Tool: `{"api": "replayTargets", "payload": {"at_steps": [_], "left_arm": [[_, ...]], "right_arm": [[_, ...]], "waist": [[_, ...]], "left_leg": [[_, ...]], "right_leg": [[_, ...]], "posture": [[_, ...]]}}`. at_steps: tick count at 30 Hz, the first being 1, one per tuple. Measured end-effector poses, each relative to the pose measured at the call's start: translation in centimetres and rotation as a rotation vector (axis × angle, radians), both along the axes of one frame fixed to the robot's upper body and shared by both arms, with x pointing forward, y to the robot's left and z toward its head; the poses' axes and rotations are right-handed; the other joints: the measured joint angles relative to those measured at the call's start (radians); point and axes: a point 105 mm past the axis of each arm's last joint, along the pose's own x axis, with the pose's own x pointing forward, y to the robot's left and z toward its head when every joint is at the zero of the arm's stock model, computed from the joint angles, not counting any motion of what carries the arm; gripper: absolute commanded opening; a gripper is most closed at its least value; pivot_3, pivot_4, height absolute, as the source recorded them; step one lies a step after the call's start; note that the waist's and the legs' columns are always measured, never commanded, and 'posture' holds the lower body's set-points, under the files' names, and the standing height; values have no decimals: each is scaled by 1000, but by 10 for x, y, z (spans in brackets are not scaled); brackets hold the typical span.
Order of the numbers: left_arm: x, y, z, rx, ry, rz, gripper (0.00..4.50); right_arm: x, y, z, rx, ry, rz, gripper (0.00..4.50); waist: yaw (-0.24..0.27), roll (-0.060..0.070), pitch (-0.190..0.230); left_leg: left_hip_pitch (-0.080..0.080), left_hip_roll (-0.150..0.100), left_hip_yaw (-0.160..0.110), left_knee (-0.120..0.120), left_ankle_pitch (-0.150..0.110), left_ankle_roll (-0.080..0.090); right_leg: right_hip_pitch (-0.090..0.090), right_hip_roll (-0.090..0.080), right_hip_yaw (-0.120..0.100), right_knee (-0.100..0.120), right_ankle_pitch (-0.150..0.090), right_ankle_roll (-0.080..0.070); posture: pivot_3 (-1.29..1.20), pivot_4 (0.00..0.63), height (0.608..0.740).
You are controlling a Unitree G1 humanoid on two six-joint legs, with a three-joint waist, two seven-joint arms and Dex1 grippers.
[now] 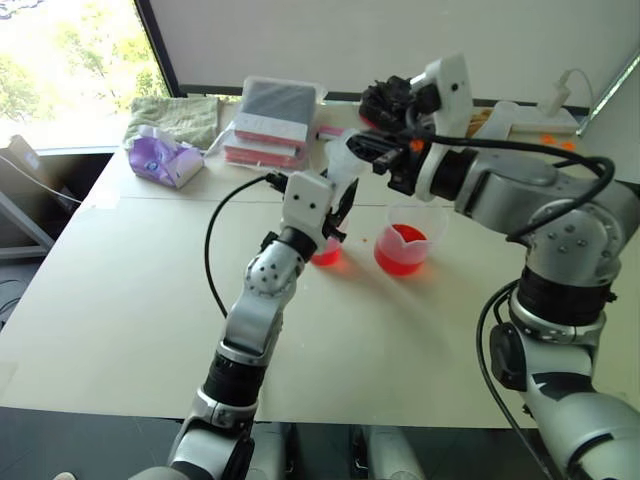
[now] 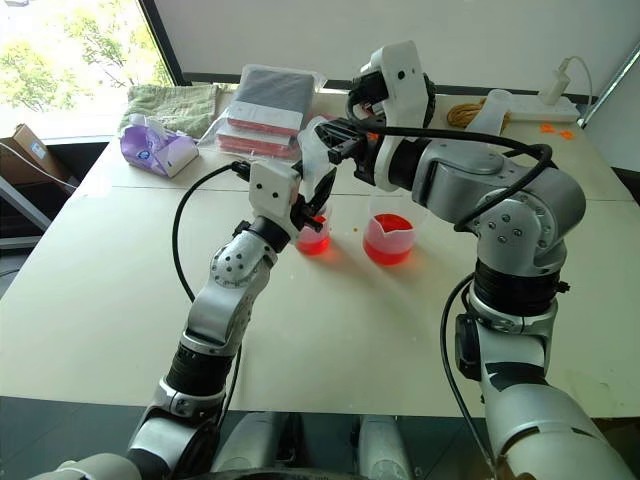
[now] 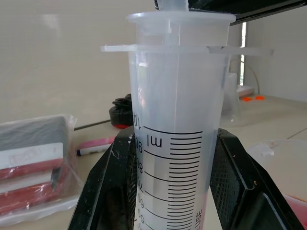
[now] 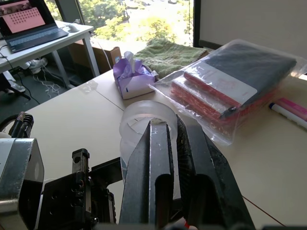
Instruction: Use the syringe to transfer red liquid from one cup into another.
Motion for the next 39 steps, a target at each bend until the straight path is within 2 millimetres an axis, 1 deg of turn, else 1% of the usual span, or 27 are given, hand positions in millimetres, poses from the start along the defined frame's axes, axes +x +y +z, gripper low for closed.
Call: {"api": "replayTargets", "payload": {"at_steps": [5, 7, 8, 9, 10, 12, 13, 14, 16, 20, 23, 28, 33, 36, 39], "left_arm": [[0, 0, 1, 4, -5, -1, 1528], [0, 0, 2, 7, -10, -2, 1528], [1, 2, 4, 5, -12, 4, 1528], [3, 4, 6, 10, -17, 10, 1528], [4, 6, 9, 7, -19, 15, 1528], [4, 8, 14, -4, -32, 20, 1528], [4, 9, 18, -11, -44, 20, 1528], [1, 8, 27, -21, -73, 13, 1528], [1, 7, 29, -21, -77, 9, 1528], [0, 7, 31, -26, -83, 5, 1528], [-3, 8, 39, -41, -106, -1, 1528], [-4, 8, 45, -48, -119, -7, 1528], [1, 12, 45, -56, -74, -1, 1528], [10, 19, 52, -89, -14, 14, 1528], [20, 29, 64, -150, 87, 20, 1528]], "right_arm": [[0, -1, 1, -6, -9, 11, 49], [0, -2, 2, -8, -12, 18, 709], [-1, -2, 3, -12, -12, 29, 926], [-3, 0, 4, -14, -15, 47, 1392], [-3, -1, 5, -20, -18, 54, 1971], [-3, -1, 2, -38, -8, 64, 2752], [-3, 0, -2, -52, 10, 76, 2752], [-1, 1, -10, -74, 45, 82, 2752], [-1, -5, -9, -86, 36, 80, 2752], [-1, -24, -7, -128, 46, 75, 2752], [0, -37, -7, -134, 71, 70, 2752], [-5, -59, 7, -105, 72, 83, 2752], [-11, -78, 17, -75, 79, 80, 2752], [-11, -85, 14, -87, 83, 62, 2752], [-7, -90, 8, -81, 85, 37, 2752]], "waist": [[0, 0, 0], [0, 0, 0], [0, 0, 0], [0, 0, 0], [0, 0, 0], [0, 0, 0], [0, 0, 0], [0, 0, 0], [4, 2, -1], [2, 2, -1], [2, 2, -1], [2, 2, -1], [2, 2, -1], [3, 2, -1], [3, 2, -1]], "left_leg": [[0, 0, 0, 0, 0, 0], [0, 0, 0, 0, 0, 0], [0, 0, 0, 0, 0, 0], [0, 0, 0, 0, 0, 0], [0, 0, 0, 0, 0, 0], [0, 0, 0, 0, 0, 0], [0, 0, 0, 0, 0, 0], [0, 0, 0, 0, 0, 0], [0, 0, 0, 0, 0, 0], [-1, -1, 0, 0, 0, 0], [0, -1, 0, 0, 0, 0], [0, -1, 0, 0, 0, 0], [0, -1, 0, 0, 0, 0], [-1, -1, 0, 0, 0, 0], [-1, -1, 0, 0, 0, 0]], "right_leg": [[0, 0, 0, 0, 0, 0], [0, 0, 0, 0, 0, 0], [0, 0, 0, 0, 0, 0], [0, 0, 0, 0, 0, 0], [0, 0, 0, 0, 0, 0], [0, 0, 0, 0, 0, 0], [0, 0, 0, 0, 0, 0], [0, 0, 0, 0, 0, 0], [0, 0, 0, 0, 0, 0], [0, -1, 0, -1, 0, 0], [0, -1, 0, -1, 0, 0], [0, -1, 0, -1, 0, 0], [0, -1, 0, -1, 0, 0], [0, -1, 0, -1, 0, 0], [0, 0, 0, -1, 0, 0]], "posture": [[0, 150, 740], [0, 150, 740], [0, 150, 740], [0, 150, 740], [0, 150, 740], [0, 150, 740], [0, 150, 740], [0, 150, 740], [0, 150, 740], [0, 150, 740], [0, 150, 740], [0, 150, 740], [0, 150, 740], [0, 150, 740], [0, 150, 740]]}}
